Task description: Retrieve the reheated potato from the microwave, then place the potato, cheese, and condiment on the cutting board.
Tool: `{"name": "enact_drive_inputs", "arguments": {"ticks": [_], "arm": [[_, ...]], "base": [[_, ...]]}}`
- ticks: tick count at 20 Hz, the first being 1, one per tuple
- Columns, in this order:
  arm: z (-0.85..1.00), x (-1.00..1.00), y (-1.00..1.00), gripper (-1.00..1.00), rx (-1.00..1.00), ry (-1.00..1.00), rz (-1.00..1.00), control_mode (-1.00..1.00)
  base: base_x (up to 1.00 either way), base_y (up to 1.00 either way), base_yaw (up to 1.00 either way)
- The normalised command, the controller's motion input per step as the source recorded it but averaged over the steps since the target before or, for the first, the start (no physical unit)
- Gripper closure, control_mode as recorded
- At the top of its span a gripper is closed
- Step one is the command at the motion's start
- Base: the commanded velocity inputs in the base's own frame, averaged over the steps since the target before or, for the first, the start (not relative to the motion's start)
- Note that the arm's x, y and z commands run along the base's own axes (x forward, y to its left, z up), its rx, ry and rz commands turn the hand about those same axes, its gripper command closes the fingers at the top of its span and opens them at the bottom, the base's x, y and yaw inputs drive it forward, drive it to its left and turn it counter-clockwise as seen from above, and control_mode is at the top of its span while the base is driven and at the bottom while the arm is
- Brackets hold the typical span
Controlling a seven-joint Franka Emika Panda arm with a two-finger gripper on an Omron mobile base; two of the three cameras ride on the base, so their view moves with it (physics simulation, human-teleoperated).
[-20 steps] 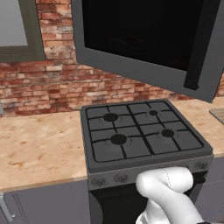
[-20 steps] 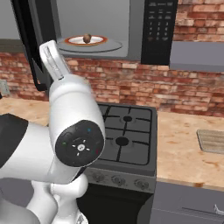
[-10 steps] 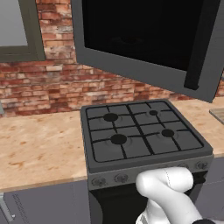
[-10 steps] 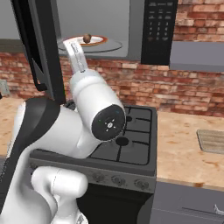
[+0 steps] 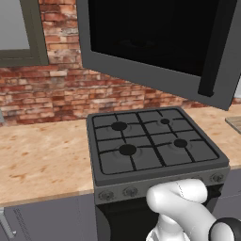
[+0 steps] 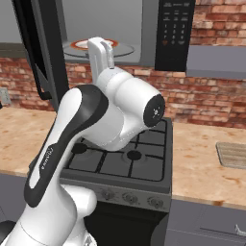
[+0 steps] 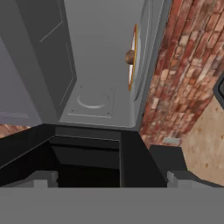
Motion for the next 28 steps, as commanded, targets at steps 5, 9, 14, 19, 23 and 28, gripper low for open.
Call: {"name": "enact_drive_inputs", "arguments": {"ticks": [5, 9, 14, 19, 23, 28], "arm": [[0.00, 0.14, 0.13, -1.00, 0.02, 0.00, 0.19, -1.00], [0.00, 0.01, 0.24, -1.00, -0.02, -0.03, 0.15, -1.00], [0.06, -0.19, 0.26, -1.00, -0.12, -0.13, 0.17, -1.00], [0.07, -0.53, 0.26, -1.00, -0.14, -0.18, 0.17, -1.00], [0.06, -0.56, 0.29, -1.00, -0.12, -0.14, 0.12, -1.00], [0.01, -0.58, 0.38, -1.00, -0.09, -0.04, 0.11, -1.00]], "base": [[0.00, 0.00, 0.00], [0.00, 0.00, 0.00], [0.00, 0.00, 0.00], [0.00, 0.00, 0.00], [0.00, 0.00, 0.00], [0.00, 0.00, 0.00]]}}
